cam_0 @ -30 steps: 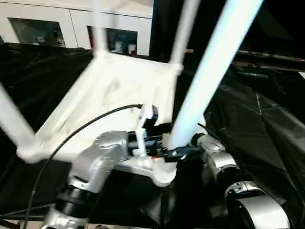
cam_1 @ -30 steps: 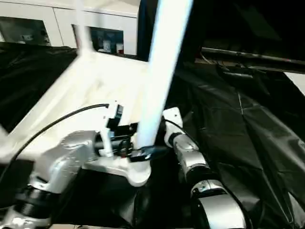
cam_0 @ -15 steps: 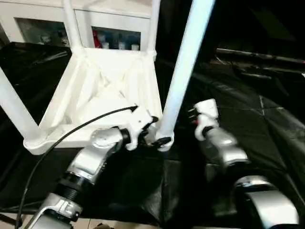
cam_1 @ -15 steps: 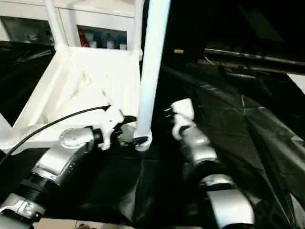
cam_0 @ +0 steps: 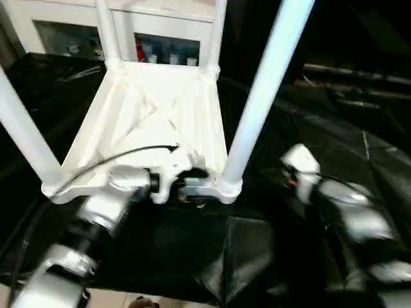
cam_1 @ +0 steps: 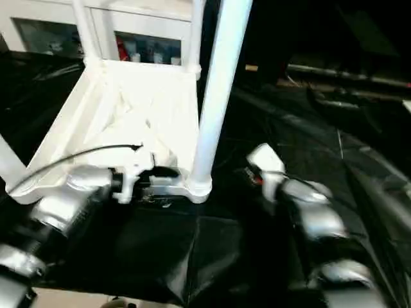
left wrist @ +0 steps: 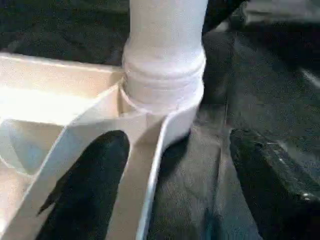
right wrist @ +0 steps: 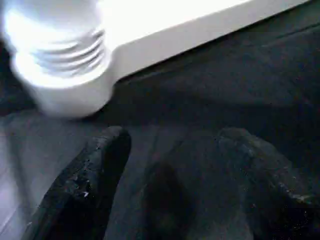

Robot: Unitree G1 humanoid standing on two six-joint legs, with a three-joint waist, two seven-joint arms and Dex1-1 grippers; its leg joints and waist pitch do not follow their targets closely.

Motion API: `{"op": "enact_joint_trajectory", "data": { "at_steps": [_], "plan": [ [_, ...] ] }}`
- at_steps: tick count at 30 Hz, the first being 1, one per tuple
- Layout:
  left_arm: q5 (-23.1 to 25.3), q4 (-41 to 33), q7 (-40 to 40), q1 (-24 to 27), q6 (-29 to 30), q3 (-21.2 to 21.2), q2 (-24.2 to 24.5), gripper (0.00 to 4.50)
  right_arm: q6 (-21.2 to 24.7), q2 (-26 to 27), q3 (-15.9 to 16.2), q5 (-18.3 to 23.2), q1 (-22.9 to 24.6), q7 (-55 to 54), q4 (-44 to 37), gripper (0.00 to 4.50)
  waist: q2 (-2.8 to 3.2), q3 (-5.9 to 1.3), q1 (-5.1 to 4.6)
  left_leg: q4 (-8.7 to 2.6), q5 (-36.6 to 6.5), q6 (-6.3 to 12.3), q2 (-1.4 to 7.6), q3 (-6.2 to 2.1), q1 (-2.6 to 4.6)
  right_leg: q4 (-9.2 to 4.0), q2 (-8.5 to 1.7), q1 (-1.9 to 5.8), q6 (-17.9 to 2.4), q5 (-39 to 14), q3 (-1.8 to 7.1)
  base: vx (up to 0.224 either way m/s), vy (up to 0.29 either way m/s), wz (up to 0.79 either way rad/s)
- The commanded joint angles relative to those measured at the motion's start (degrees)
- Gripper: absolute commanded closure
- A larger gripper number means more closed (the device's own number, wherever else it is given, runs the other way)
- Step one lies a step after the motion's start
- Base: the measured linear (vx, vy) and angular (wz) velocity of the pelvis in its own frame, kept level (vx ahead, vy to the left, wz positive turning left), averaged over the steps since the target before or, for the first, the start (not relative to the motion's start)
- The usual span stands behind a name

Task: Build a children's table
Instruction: Rotate table base, then rotate leg to tighten

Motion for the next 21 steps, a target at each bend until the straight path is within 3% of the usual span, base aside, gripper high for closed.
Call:
{"op": "enact_joint_trajectory", "data": {
  "at_steps": [1,2,3,6,7,10,12,14,17,21],
  "plan": [
    [2.1,2.6,-1.3,-2.1,-0.9,-1.6,0.1,1.20,1.9,-1.9,1.7,1.7,1.6,4.6,-5.2,1.16,0.49,-3.74,0.14,-3.84,-13.6,2.49,-0.06,-0.01,0.63,-4.28,-2.13,3.15,-14.2,-7.0,1.67,0.000,0.000,0.00],
    [2.3,3.2,-1.4,-2.4,-1.1,-1.7,0.2,1.25,2.3,-2.3,1.9,1.9,2.0,5.2,-6.0,1.16,0.41,-3.67,0.25,-3.83,-13.7,2.87,-0.05,0.02,0.73,-4.59,-2.04,3.12,-13.9,-7.9,1.67,0.000,0.000,0.00],
    [3.3,4.9,-1.8,-3.4,-2.3,-2.2,0.3,1.25,3.4,-3.4,2.6,2.0,3.0,7.0,-8.3,1.16,0.80,-3.68,0.19,-3.91,-12.9,2.97,-0.08,-0.14,0.51,-4.47,-2.09,3.24,-13.9,-7.6,1.66,0.000,0.000,0.00],
    [4.2,8.5,-2.8,-5.7,-4.6,-2.1,0.0,1.46,4.0,-5.8,4.0,0.5,4.7,8.7,-12.0,1.16,0.72,-3.71,0.23,-3.86,-12.9,2.92,-0.02,-0.11,0.58,-4.58,-2.09,3.15,-14.1,-7.4,1.59,0.000,0.000,0.00],
    [4.3,9.7,-3.4,-6.4,-5.3,-2.1,-0.2,1.70,4.4,-6.1,4.0,0.3,4.9,8.6,-12.5,1.16,1.13,-3.83,0.21,-3.84,-12.6,2.69,0.03,-0.19,0.63,-4.36,-2.13,3.17,-14.5,-6.4,1.58,0.000,0.000,0.00],
    [5.5,13.2,-5.3,-8.5,-6.4,-2.6,-0.2,1.79,6.5,-6.7,3.9,1.1,5.7,9.2,-15.2,1.16,1.29,-3.83,0.20,-3.79,-13.0,2.68,-0.07,-0.11,0.70,-4.40,-2.03,3.16,-15.3,-5.4,1.57,0.000,0.000,0.00],
    [5.7,14.0,-5.8,-9.0,-6.3,-2.7,-0.2,2.12,7.1,-6.8,3.9,1.5,5.9,9.4,-16.0,1.16,1.13,-3.93,0.32,-3.76,-12.4,2.93,0.01,-0.16,0.64,-4.11,-2.13,3.33,-15.8,-3.8,1.57,0.000,0.000,0.00],
    [6.3,15.5,-6.2,-9.8,-6.8,-2.8,-0.2,2.09,9.2,-6.9,3.6,3.0,6.5,10.0,-18.0,1.16,1.41,-3.97,0.38,-3.70,-12.1,3.26,0.04,-0.16,0.63,-3.99,-2.15,3.32,-16.5,-2.7,1.54,0.000,0.000,0.00],
    [7.4,18.0,-6.4,-10.9,-7.8,-3.0,-0.3,2.47,11.1,-7.3,3.6,4.0,7.2,10.0,-20.0,1.16,1.39,-3.90,0.59,-3.72,-12.6,3.40,0.07,-0.09,0.72,-4.19,-2.14,3.29,-16.6,-3.3,1.51,0.000,0.000,0.00],
    [8.2,20.0,-6.5,-11.6,-8.3,-2.8,-0.5,2.58,11.7,-7.3,3.4,3.9,7.8,9.3,-21.0,1.16,1.40,-3.88,0.90,-3.76,-12.9,2.77,0.09,-0.12,0.75,-4.27,-2.32,3.27,-16.0,-5.2,1.58,0.000,0.000,0.00]
  ]
}}
